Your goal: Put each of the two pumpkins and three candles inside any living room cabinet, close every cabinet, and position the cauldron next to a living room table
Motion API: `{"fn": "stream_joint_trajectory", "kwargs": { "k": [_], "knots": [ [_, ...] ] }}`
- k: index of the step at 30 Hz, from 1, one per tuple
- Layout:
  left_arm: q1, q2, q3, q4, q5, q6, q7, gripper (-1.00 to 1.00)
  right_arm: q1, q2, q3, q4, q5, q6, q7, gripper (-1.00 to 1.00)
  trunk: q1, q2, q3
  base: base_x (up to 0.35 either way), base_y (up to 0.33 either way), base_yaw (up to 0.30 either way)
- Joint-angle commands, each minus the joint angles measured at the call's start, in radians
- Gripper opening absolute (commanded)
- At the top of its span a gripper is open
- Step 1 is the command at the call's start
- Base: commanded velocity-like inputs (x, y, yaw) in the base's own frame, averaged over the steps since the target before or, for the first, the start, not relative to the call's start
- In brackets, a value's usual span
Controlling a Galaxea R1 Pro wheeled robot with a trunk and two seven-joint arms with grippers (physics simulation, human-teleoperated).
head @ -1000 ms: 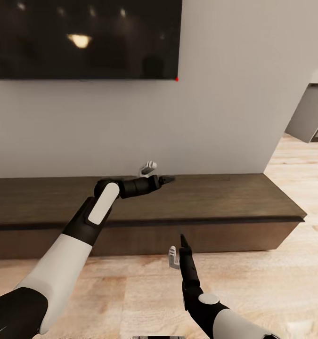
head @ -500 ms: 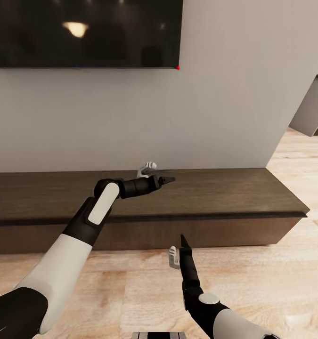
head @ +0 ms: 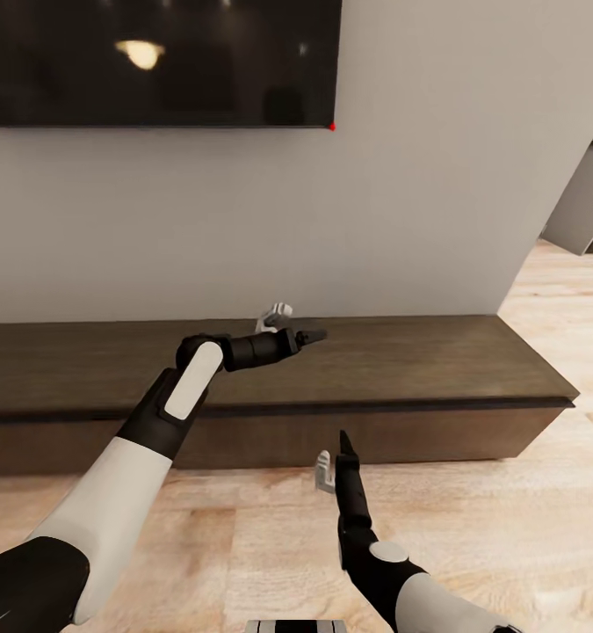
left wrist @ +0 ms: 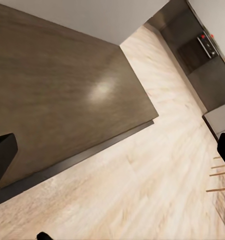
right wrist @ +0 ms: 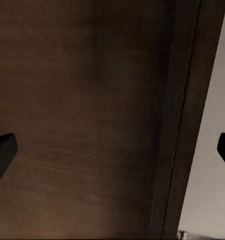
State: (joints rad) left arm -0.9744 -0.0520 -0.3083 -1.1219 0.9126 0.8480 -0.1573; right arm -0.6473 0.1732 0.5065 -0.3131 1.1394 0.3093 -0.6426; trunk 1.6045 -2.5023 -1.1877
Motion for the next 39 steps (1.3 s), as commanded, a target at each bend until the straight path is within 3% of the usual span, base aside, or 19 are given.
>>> {"fn": "stream_joint_trajectory", "kwargs": {
  "k": [1, 23, 39],
  "knots": [
    [0.000, 0.000, 0.000, 0.001, 0.000, 0.000, 0.000, 1.00, 0.000, 0.000, -0.002, -0.001, -0.004, 0.000, -0.001, 1.00, 0.000, 0.000, 0.000, 0.220, 0.000, 0.000],
    [0.000, 0.001, 0.001, 0.002, 0.000, -0.001, 0.000, 1.00, 0.000, -0.002, -0.007, 0.008, -0.012, 0.000, -0.003, 1.00, 0.000, 0.000, 0.000, 0.142, 0.000, 0.000],
    [0.062, 0.003, 0.001, -0.061, -0.001, -0.004, 0.001, 1.00, -0.021, -0.007, -0.012, 0.016, -0.019, -0.011, -0.005, 1.00, 0.000, 0.000, 0.000, 0.000, 0.000, 0.000]
  ]
}}
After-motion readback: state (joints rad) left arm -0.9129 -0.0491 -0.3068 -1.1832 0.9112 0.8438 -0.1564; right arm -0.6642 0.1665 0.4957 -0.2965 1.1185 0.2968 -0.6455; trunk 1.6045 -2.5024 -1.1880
